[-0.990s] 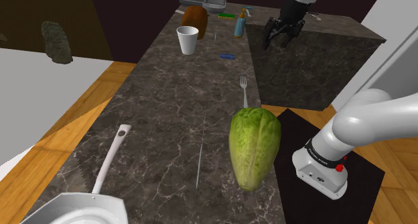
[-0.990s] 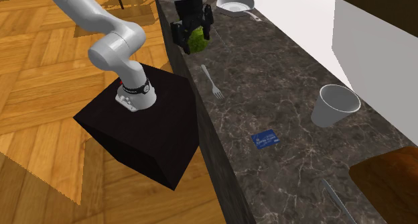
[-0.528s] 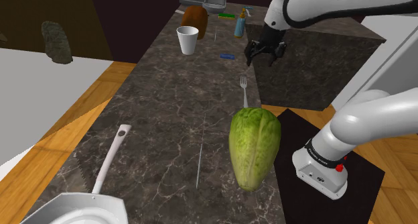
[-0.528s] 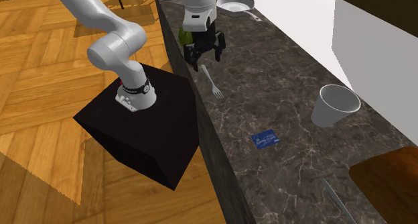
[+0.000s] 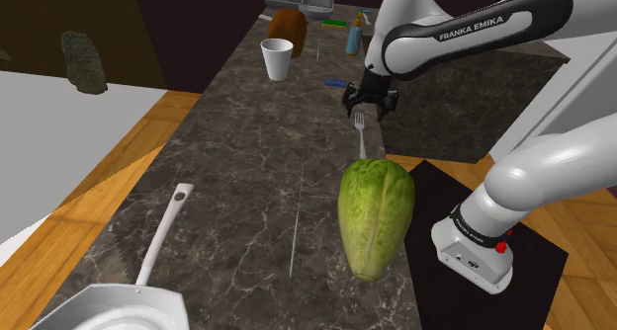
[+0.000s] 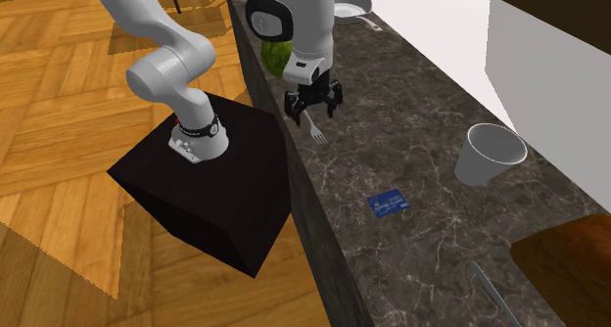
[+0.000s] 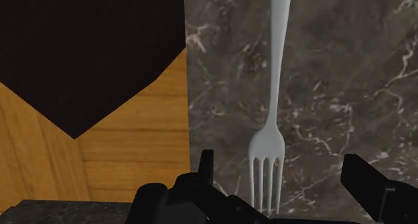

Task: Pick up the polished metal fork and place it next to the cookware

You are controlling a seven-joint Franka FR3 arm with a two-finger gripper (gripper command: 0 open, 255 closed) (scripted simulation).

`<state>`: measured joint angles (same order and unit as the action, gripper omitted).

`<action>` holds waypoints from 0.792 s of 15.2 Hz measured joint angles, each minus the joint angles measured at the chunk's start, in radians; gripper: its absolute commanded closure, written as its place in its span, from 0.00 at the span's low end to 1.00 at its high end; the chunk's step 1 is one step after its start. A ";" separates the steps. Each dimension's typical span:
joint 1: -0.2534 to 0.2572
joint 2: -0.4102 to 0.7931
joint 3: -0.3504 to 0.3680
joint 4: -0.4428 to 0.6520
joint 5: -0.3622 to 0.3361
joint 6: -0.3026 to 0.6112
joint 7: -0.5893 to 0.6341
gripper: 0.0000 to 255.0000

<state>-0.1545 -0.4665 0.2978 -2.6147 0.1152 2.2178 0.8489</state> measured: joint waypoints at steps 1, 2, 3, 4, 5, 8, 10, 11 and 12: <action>-0.001 0.010 0.004 -0.006 0.000 0.015 0.006 0.00; -0.002 0.017 0.007 -0.014 0.000 0.030 0.010 0.00; -0.003 0.032 0.011 -0.020 -0.002 0.050 0.013 0.00; -0.005 0.042 0.013 -0.025 -0.003 0.065 0.016 0.00; -0.006 0.050 0.015 -0.035 -0.004 0.084 0.016 0.00; -0.007 0.065 0.018 -0.043 -0.005 0.107 0.019 0.00; -0.008 0.067 0.018 -0.043 -0.006 0.109 0.019 0.00; -0.008 0.067 0.019 -0.043 -0.006 0.109 0.019 0.00; -0.008 0.067 0.019 -0.043 -0.006 0.109 0.019 0.00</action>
<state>-0.1624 -0.3995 0.3163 -2.6578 0.1096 2.3272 0.8674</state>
